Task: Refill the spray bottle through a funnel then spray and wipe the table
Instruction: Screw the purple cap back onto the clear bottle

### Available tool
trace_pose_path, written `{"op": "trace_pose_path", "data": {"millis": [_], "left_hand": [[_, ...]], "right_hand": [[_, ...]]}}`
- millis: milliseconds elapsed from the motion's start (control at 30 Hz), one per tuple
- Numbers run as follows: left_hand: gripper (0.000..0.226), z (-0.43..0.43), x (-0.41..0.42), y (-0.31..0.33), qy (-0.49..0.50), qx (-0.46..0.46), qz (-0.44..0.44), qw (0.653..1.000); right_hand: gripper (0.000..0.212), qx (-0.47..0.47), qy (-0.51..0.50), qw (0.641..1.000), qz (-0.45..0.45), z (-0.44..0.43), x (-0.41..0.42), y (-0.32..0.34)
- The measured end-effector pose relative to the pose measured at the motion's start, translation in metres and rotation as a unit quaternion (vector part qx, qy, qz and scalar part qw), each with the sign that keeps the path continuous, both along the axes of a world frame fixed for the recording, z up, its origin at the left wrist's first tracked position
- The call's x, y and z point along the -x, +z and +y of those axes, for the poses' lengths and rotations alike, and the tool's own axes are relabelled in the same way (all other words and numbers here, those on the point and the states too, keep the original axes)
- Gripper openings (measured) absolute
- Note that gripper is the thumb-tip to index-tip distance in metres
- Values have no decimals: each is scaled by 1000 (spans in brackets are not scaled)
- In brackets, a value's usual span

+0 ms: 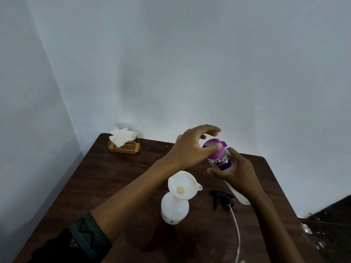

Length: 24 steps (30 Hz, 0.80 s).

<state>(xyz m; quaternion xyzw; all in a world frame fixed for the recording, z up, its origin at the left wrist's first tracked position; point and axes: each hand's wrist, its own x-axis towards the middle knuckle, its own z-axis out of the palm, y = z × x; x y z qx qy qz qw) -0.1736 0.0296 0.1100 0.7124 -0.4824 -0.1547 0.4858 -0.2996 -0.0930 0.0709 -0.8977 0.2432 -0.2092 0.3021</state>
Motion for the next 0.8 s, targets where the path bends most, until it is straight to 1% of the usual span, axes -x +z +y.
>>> {"op": "trace_pose_path", "data": {"millis": [67,100,200,300,400,500,633,800], "left_hand": [[60,-1,-2,-1,0,-37,-52,998],[61,-2,-3,-1,-11,-47,-56,997],[54,-3,-7,-2,-38,-21,-35,998],[48,0,-12,0,-62,-2,-40,997],[45,1,-19,4,-74,11,-66,995],[46,0,-23,7,-73,17,-102,992],[51,0,-29,5,-81,17,-123,989],[50,0,-34,0,-92,24,-139,986]], "right_hand": [[49,5,-4,1000,-17,-1,0,0],[47,9,-4,1000,-20,-2,0,0],[43,24,3,999,-24,-3,-2,1],[43,34,9,999,-26,-2,-3,6],[43,35,16,999,-37,-3,-6,8],[40,30,25,998,-45,-4,-9,9],[47,10,38,998,-39,-6,-13,8],[53,-2,55,998,-32,-9,-19,4]]}}
